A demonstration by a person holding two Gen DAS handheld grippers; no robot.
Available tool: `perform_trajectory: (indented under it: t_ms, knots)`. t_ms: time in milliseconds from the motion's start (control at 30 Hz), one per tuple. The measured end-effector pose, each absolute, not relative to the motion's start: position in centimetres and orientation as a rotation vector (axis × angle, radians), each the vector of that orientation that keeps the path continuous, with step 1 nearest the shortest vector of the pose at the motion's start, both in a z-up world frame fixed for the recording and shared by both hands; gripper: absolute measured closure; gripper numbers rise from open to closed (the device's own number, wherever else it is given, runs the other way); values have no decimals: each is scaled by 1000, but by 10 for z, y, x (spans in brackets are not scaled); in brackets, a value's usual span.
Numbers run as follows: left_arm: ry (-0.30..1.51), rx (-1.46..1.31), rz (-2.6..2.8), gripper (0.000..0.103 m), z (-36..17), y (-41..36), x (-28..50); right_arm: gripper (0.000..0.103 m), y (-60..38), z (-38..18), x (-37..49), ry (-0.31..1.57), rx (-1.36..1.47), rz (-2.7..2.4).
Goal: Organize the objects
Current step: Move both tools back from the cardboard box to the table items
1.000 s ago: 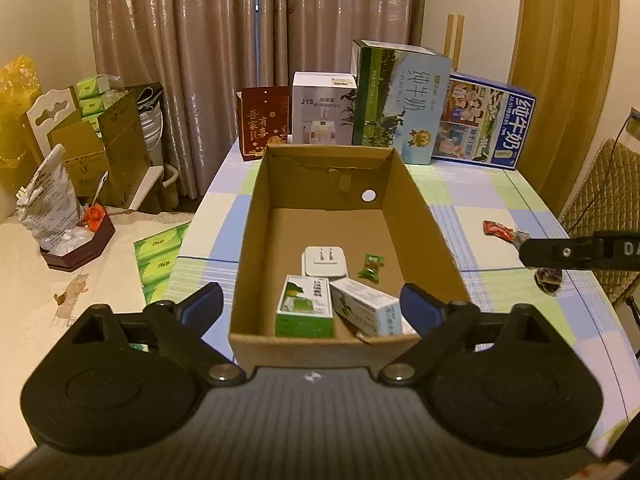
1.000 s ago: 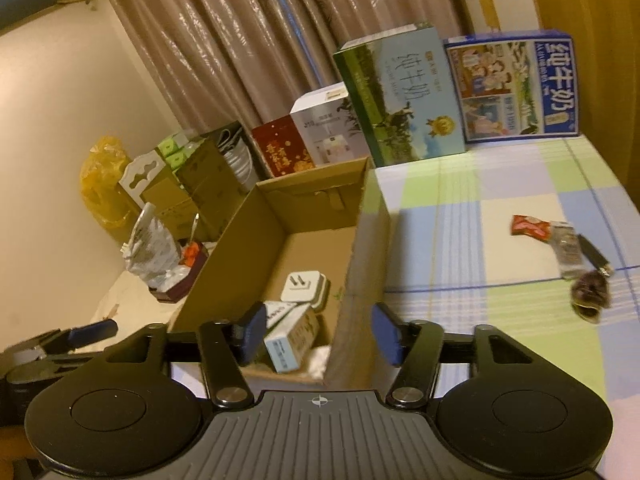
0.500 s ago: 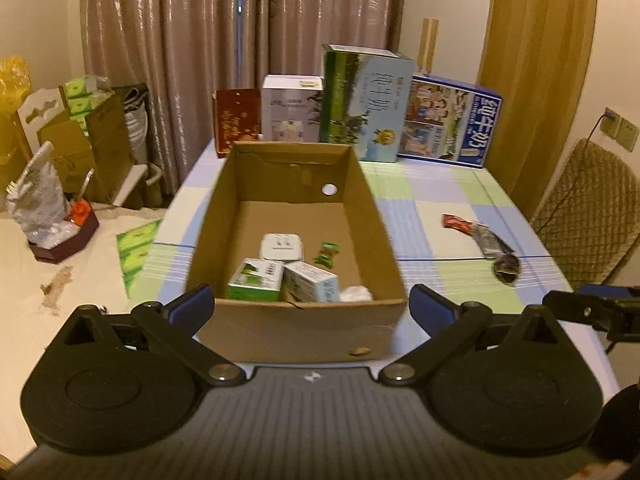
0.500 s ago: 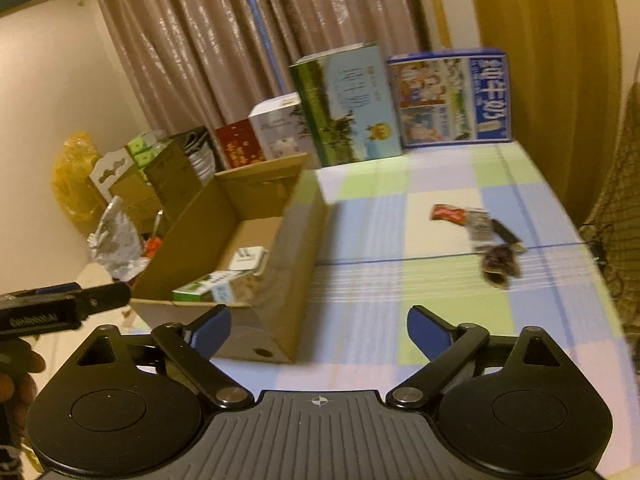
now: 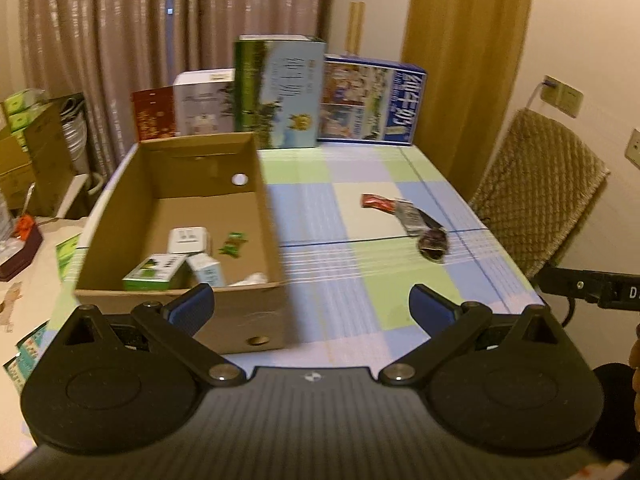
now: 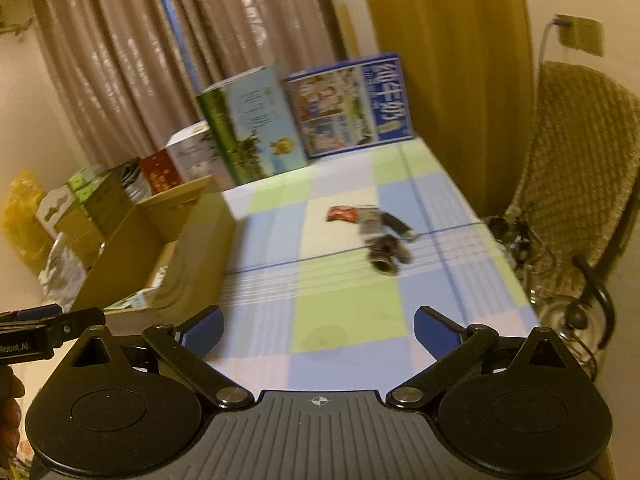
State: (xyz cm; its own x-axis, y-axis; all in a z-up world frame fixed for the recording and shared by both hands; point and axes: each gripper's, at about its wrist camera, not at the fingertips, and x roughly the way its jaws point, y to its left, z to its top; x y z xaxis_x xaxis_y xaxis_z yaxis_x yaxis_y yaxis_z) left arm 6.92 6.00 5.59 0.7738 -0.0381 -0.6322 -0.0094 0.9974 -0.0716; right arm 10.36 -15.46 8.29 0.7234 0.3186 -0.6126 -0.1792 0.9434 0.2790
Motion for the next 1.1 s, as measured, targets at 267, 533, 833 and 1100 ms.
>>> perform_trajectory:
  t_ms: [267,533,833,1100]
  knots:
    - [692,-33,-56,1,43,23,88,4,-189,82,105,708,235,217]
    - [696,-14,-100,1,39,-2,114,4,-208,80,118,704,231,188]
    - [705,1,-62,1,24,-15,160,4,-214,72,157,688,154,188]
    - [760,41,-73,1,0,-30,212,4,-217,37,205,705,64,201]
